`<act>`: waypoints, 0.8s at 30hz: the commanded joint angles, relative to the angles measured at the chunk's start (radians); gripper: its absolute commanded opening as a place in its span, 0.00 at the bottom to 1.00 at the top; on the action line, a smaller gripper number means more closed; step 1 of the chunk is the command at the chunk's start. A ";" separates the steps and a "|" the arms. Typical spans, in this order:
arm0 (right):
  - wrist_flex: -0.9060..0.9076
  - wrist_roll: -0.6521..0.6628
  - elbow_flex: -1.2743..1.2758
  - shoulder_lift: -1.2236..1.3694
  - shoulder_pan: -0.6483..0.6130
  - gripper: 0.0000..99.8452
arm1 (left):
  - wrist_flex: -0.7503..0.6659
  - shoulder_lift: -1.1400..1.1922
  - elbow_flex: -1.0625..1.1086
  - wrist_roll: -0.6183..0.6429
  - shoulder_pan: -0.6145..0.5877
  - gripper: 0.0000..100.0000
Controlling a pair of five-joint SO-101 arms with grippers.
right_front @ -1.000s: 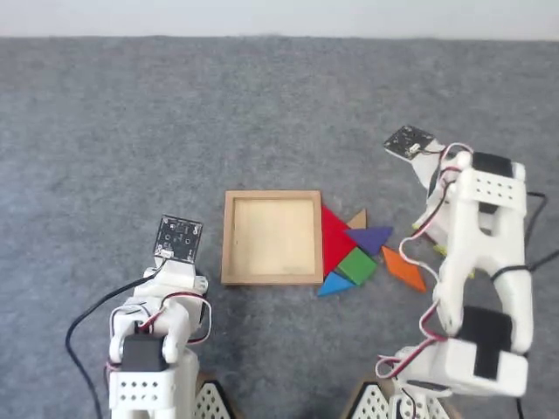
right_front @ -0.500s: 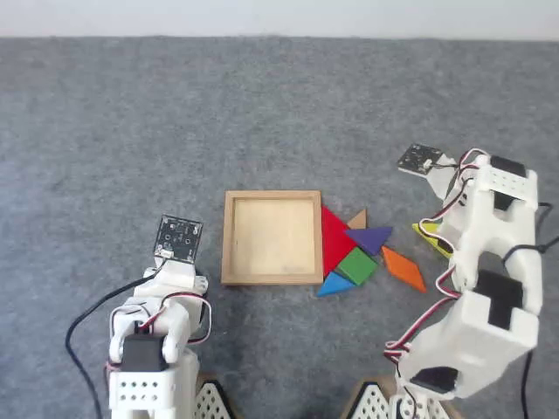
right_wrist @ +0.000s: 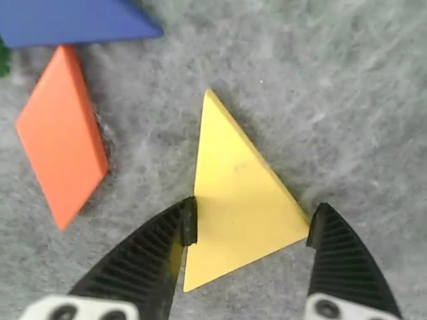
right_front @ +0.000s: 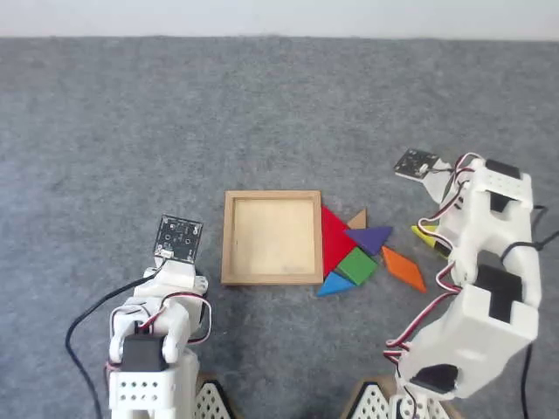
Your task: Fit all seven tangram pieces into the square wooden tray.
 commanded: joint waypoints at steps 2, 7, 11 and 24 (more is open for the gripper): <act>-0.007 0.009 0.009 -0.004 0.028 0.27 | 0.005 -0.020 -0.012 0.009 -0.003 0.01; -0.001 0.009 0.009 -0.012 0.079 0.27 | 0.005 -0.020 -0.012 0.009 -0.003 0.01; -0.008 0.006 0.068 -0.018 0.101 0.27 | 0.005 -0.020 -0.012 0.009 -0.003 0.01; -0.145 -0.252 0.339 -0.280 0.085 0.31 | 0.005 -0.020 -0.012 0.009 -0.003 0.01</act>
